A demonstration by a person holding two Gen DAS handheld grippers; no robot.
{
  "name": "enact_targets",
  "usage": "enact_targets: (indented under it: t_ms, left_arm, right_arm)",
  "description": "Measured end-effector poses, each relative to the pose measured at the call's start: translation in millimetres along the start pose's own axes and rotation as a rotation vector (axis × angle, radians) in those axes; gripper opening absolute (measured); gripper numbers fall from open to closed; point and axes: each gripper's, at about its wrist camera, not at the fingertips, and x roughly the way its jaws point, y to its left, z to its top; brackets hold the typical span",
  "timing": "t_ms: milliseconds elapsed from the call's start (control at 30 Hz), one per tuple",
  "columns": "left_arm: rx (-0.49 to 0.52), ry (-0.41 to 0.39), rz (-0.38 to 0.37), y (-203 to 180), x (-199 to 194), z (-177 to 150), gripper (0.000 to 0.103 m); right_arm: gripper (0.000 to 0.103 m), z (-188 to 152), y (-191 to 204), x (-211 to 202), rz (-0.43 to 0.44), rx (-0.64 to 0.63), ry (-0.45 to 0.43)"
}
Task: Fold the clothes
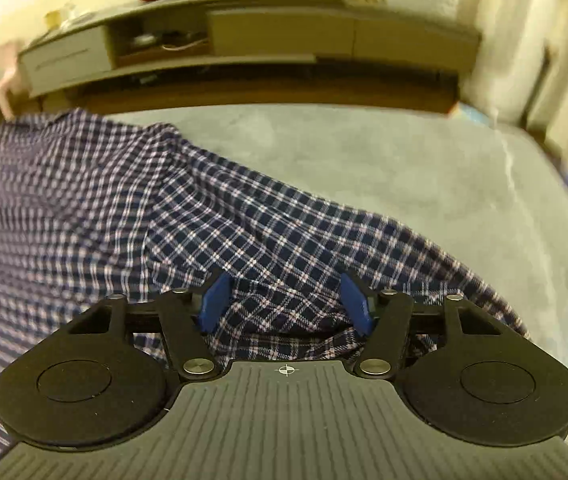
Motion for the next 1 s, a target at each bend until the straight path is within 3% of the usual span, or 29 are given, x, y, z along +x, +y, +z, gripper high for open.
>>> enact_targets:
  t_ms: [67, 167, 300, 367, 467, 533, 633, 700, 733, 800, 933, 1000]
  left_arm:
    - [0.032, -0.043, -0.094, -7.2, -21.3, 8.9, 0.078]
    - [0.122, -0.112, -0.178, -47.8, -34.0, 30.3, 0.085]
    - [0.217, -0.112, -0.258, -121.1, -4.8, 60.4, 0.085]
    - [0.211, -0.094, -0.232, -139.7, 22.9, 73.5, 0.084]
    - [0.154, -0.018, -0.130, -149.0, 72.5, 87.9, 0.081]
    - [0.134, -0.023, -0.104, -143.3, 69.8, 85.3, 0.094]
    - [0.109, -0.046, -0.079, -131.2, 55.3, 78.0, 0.097]
    - [0.092, -0.062, -0.062, -123.1, 45.6, 73.1, 0.085]
    - [0.084, -0.070, -0.054, -119.1, 40.8, 70.6, 0.069]
    - [0.067, -0.085, -0.037, -111.0, 31.2, 65.7, 0.072]
    - [0.090, -0.106, -0.080, -108.1, -7.2, 41.4, 0.086]
    - [0.105, -0.071, -0.094, -109.9, -10.5, 28.7, 0.086]
  right_arm:
    - [0.042, 7.9, 11.5, -9.5, -0.006, -0.030, -0.037]
    - [0.042, 30.7, 53.4, -10.0, 0.097, -0.067, -0.097]
    - [0.042, 58.7, 115.0, 27.1, 0.157, -0.163, -0.098]
    - [0.043, 68.5, 131.4, 49.6, 0.155, -0.179, -0.088]
    - [0.043, 79.2, 129.9, 73.9, 0.113, -0.162, -0.069]
    - [0.042, 86.4, 119.8, 84.5, 0.064, -0.131, -0.057]
    - [0.045, 91.2, 98.9, 92.0, 0.027, -0.101, -0.051]
    - [0.044, 93.2, 88.1, 93.2, 0.031, -0.081, -0.033]
    - [0.044, 89.1, 90.5, 84.4, 0.014, -0.096, -0.042]
    - [0.037, 80.1, 96.3, 65.4, -0.021, -0.132, -0.061]
    - [0.039, 31.5, 120.3, 12.2, 0.264, -0.161, -0.057]
    - [0.041, 1.4, 136.3, 6.1, 0.318, -0.218, 0.003]
